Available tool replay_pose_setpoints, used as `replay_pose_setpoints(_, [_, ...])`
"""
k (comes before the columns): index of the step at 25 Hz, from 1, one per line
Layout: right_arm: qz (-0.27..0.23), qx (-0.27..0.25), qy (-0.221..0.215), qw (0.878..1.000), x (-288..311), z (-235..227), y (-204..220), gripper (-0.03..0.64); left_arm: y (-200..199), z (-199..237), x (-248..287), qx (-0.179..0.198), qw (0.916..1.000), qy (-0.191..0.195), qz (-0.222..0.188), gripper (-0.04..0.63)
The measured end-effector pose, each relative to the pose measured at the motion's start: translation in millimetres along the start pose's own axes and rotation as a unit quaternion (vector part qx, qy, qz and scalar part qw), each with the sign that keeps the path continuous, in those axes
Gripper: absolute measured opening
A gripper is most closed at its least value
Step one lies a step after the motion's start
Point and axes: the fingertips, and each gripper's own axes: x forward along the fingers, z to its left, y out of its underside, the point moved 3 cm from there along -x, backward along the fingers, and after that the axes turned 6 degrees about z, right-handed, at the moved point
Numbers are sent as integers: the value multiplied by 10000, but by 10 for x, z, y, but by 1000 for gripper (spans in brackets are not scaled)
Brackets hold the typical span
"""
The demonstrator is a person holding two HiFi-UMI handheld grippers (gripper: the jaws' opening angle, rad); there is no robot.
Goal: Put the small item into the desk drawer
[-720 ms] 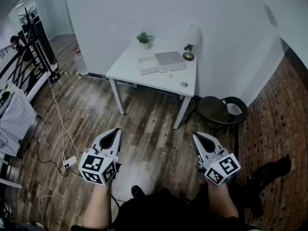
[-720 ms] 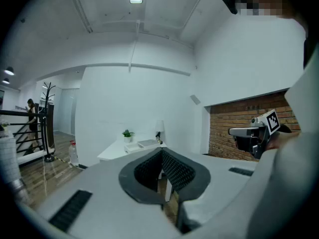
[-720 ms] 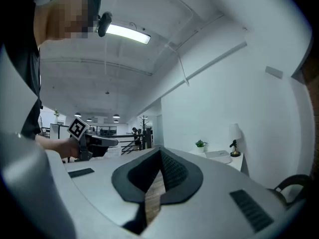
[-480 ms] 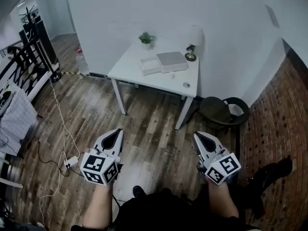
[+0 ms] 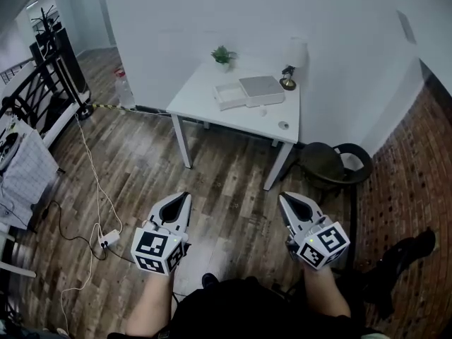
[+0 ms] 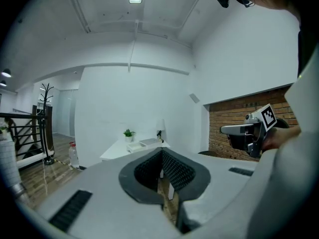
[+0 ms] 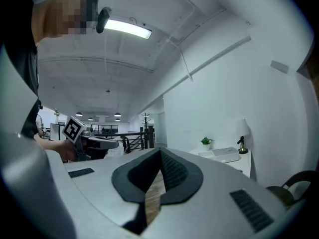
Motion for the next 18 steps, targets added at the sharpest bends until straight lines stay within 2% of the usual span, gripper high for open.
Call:
replay_pose_setpoints(5, [-19, -34, -40, 10000, 224, 287, -67, 3, 79, 431, -284, -175, 9997, -185, -44, 9])
replay_pose_setpoints(10, [90, 54, -195, 9998, 436, 505, -55, 3, 169, 625, -374, -261, 9995, -198, -32, 9])
replay_pose_setpoints(18, [198, 89, -141, 9997, 610, 378, 48, 3, 401, 815, -133, -418, 9987, -152, 249, 9])
